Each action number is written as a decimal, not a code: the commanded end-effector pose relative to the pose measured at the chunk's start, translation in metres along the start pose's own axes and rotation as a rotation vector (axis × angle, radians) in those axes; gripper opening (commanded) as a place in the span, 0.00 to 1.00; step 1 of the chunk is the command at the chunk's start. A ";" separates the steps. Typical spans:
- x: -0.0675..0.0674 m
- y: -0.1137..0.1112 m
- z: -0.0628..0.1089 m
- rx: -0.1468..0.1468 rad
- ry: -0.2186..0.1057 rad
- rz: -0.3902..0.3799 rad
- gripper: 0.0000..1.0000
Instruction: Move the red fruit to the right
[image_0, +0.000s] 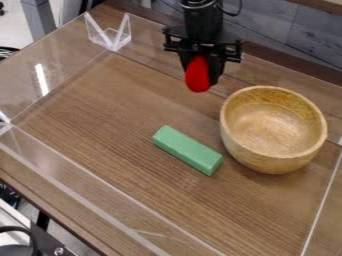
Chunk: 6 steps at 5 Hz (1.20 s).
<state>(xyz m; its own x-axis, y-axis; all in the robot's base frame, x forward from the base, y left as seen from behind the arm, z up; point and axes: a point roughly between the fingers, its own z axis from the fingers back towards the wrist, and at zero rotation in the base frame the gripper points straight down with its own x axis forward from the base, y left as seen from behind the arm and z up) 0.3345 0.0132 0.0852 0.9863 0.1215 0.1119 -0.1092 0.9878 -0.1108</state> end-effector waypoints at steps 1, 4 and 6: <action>0.019 -0.002 0.013 0.010 -0.049 0.023 0.00; 0.030 0.046 -0.024 -0.006 -0.006 -0.061 0.00; 0.047 0.044 -0.009 -0.015 -0.020 -0.117 0.00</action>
<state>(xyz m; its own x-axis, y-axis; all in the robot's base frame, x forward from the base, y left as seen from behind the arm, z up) 0.3670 0.0595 0.0520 0.9972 0.0217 0.0713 -0.0123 0.9915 -0.1295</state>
